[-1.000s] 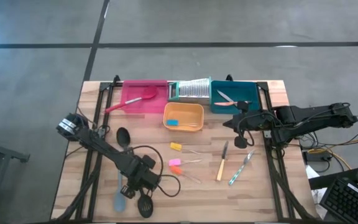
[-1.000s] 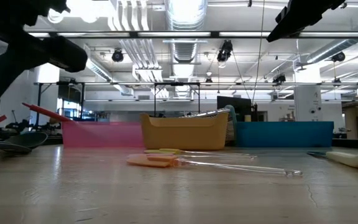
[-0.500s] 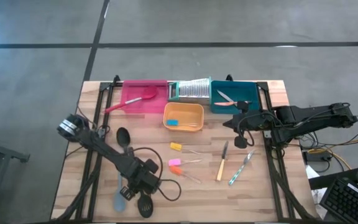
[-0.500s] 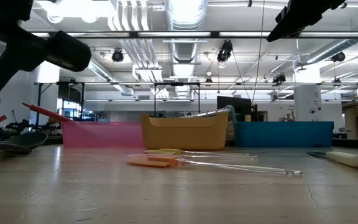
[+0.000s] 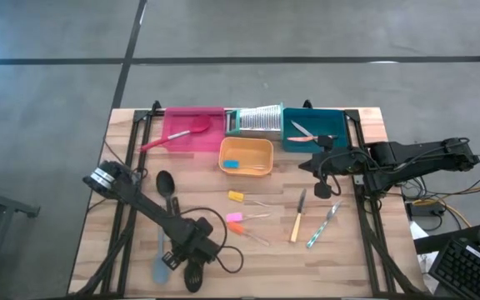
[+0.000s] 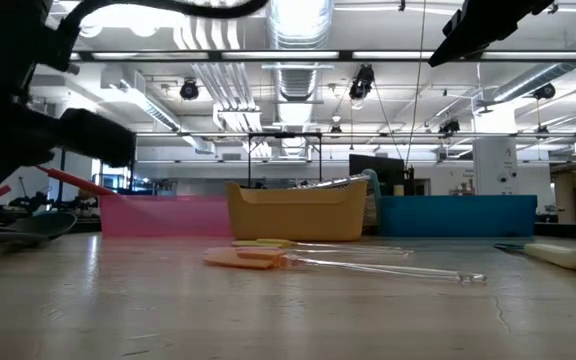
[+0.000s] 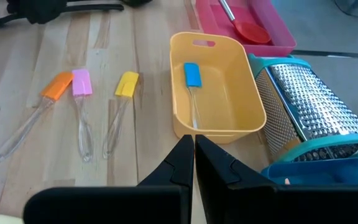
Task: Pick & Place Kitchen Items
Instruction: Put the right black spoon into the pink bin
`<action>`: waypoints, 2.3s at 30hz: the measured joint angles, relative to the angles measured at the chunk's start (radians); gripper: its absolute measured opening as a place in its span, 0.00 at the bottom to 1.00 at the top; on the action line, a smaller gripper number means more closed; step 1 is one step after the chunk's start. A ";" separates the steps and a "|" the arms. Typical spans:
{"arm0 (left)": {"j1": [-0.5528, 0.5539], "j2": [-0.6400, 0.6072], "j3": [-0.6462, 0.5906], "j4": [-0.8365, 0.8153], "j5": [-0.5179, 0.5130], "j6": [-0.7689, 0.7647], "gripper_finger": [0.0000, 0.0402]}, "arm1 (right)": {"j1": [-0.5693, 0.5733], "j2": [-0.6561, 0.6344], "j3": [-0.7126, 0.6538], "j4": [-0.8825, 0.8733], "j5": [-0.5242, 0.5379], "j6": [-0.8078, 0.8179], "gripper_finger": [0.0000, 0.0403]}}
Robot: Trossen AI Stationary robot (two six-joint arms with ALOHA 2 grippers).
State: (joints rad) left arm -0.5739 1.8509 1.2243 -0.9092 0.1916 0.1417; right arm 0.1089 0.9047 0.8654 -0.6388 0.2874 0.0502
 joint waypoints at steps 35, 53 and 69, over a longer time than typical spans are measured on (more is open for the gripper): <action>0.075 0.012 0.073 -0.115 -0.264 0.453 0.18 | 0.000 0.000 0.000 0.005 0.000 0.000 0.02; 0.374 0.009 0.545 -0.636 -0.797 0.117 0.18 | 0.000 0.000 0.000 0.008 -0.001 0.000 0.02; 1.115 -0.156 0.618 -0.662 -0.427 0.023 0.18 | 0.000 0.000 0.000 0.030 0.000 -0.069 0.02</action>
State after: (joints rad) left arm 0.5415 1.6951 1.8421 -1.5710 -0.2355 0.1651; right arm 0.1089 0.9048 0.8654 -0.6083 0.2876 -0.0185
